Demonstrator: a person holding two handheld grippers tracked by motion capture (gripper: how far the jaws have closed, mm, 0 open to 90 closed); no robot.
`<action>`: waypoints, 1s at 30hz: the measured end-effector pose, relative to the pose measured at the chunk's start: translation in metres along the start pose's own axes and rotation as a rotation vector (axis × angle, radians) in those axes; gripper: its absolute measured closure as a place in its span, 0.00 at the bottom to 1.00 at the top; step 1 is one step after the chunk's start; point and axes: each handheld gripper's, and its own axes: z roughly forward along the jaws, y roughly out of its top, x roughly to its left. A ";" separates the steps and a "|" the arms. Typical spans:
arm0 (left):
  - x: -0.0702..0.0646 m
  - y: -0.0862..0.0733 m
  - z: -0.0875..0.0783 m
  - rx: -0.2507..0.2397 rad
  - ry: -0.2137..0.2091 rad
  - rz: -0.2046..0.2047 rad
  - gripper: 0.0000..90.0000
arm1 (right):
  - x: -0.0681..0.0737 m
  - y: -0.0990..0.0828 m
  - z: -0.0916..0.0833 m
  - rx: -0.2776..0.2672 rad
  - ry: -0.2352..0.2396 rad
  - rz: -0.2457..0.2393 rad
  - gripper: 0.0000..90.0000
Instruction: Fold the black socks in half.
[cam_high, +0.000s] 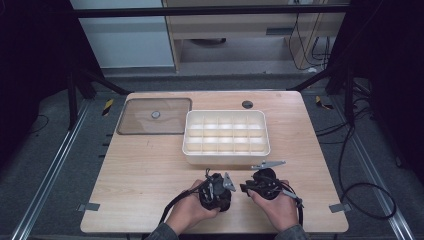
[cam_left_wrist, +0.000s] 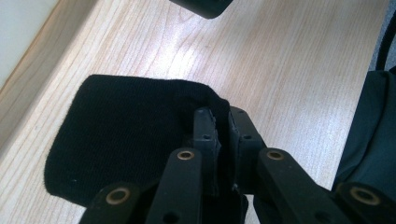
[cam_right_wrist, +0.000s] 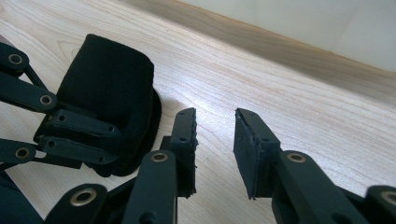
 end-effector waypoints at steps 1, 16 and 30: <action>0.001 0.001 0.000 0.005 0.001 0.004 0.92 | 0.000 0.000 0.000 0.000 0.000 0.001 0.77; 0.003 0.006 0.004 0.001 -0.026 0.010 0.92 | -0.004 -0.001 -0.002 -0.012 -0.008 0.009 0.75; 0.004 0.001 -0.008 -0.023 -0.006 -0.011 0.81 | -0.006 0.001 -0.005 -0.023 -0.013 0.018 0.73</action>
